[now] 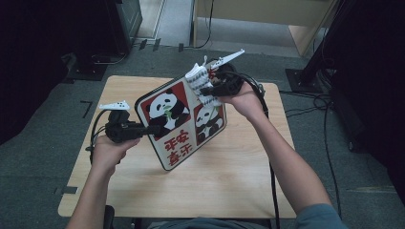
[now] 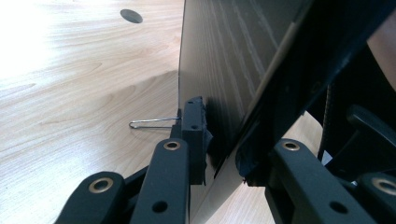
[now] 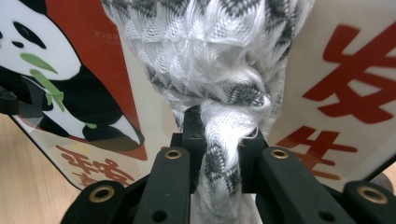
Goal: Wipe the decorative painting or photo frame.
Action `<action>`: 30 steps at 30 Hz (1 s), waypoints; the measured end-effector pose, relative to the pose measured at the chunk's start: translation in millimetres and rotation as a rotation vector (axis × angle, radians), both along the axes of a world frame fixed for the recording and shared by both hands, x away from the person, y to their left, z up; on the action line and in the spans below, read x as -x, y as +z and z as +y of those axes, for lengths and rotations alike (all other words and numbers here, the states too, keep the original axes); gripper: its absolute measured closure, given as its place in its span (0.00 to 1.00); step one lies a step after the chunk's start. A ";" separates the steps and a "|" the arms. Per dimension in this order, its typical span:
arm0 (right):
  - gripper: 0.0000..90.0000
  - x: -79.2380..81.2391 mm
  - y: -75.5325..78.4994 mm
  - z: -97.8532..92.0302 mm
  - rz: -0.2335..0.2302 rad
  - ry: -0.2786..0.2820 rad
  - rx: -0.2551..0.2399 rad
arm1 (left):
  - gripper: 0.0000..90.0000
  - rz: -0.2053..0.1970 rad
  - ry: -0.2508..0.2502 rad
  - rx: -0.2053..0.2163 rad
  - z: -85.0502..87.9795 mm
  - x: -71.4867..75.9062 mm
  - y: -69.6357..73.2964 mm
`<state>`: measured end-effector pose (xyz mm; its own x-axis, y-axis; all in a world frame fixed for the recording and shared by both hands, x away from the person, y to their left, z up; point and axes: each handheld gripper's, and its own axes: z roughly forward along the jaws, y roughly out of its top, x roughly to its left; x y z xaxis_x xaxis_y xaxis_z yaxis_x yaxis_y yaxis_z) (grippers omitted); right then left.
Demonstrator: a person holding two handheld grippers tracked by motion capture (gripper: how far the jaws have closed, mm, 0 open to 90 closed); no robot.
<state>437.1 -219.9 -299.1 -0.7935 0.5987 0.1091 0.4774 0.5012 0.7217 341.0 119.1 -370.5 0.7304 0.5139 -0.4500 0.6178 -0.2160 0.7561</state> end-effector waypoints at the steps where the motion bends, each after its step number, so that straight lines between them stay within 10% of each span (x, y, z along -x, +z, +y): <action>1: 0.89 0.4 -1.3 -0.8 -0.001 0.001 -0.001 | 0.84 0.000 0.000 0.000 0.2 -0.1 0.0; 30: 0.88 6.7 -36.9 -12.7 0.030 -0.014 -0.028 | 0.84 -0.002 -0.004 -0.004 0.2 0.7 0.1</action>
